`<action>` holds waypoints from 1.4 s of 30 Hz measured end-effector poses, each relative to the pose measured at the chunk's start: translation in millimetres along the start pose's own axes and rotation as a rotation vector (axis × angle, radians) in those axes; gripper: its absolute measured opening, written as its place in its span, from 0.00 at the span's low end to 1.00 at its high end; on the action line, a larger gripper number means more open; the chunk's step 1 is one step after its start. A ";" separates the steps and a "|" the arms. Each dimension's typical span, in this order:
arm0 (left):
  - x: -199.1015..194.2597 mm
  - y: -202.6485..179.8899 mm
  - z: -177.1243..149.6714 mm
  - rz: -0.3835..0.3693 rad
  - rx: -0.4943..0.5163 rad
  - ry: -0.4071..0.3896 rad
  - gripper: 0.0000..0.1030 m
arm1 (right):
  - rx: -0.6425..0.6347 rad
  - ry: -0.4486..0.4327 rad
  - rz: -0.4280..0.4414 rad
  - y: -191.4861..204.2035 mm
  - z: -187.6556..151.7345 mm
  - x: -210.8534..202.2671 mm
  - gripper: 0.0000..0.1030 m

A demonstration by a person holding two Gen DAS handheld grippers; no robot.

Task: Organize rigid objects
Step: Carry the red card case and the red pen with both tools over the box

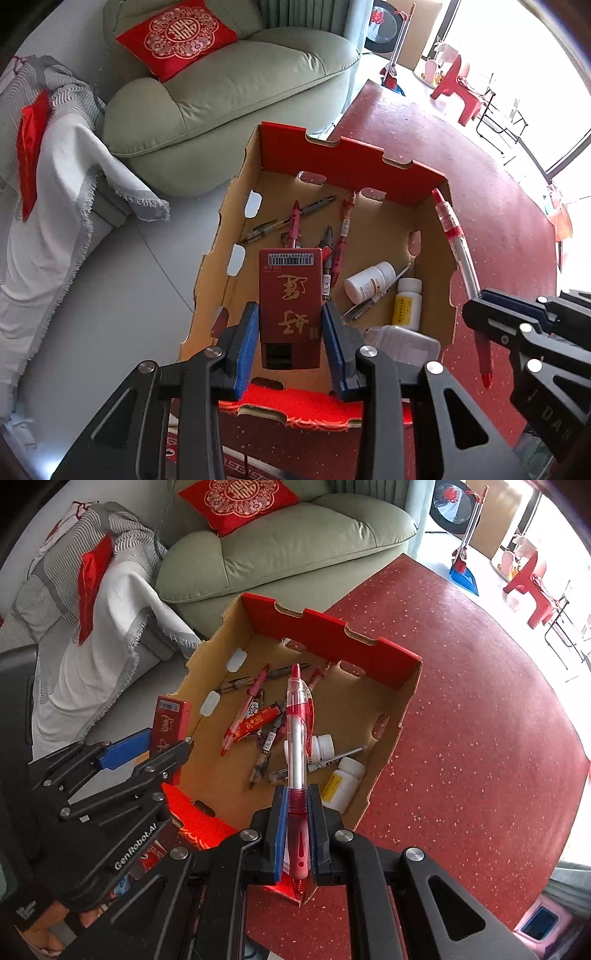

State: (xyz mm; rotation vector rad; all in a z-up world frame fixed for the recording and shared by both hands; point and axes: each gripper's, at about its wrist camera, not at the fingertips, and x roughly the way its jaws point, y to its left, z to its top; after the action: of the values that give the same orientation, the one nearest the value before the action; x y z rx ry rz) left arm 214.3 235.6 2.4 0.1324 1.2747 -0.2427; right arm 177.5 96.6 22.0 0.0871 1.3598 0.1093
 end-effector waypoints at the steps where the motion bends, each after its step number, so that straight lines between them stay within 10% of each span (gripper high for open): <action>1: 2.6 -0.2 1.6 0.000 0.001 0.004 0.36 | 0.002 0.005 -0.001 -0.4 1.5 1.5 0.10; 42: 71.1 -6.5 34.5 0.062 0.028 0.124 0.36 | 0.105 0.145 -0.041 -26.0 40.9 76.4 0.11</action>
State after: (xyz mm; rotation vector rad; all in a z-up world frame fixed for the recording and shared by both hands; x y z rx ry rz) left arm 264.0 213.7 -55.4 0.2135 1.3885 -0.2011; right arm 233.9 80.7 -46.9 0.1414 1.5115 0.0093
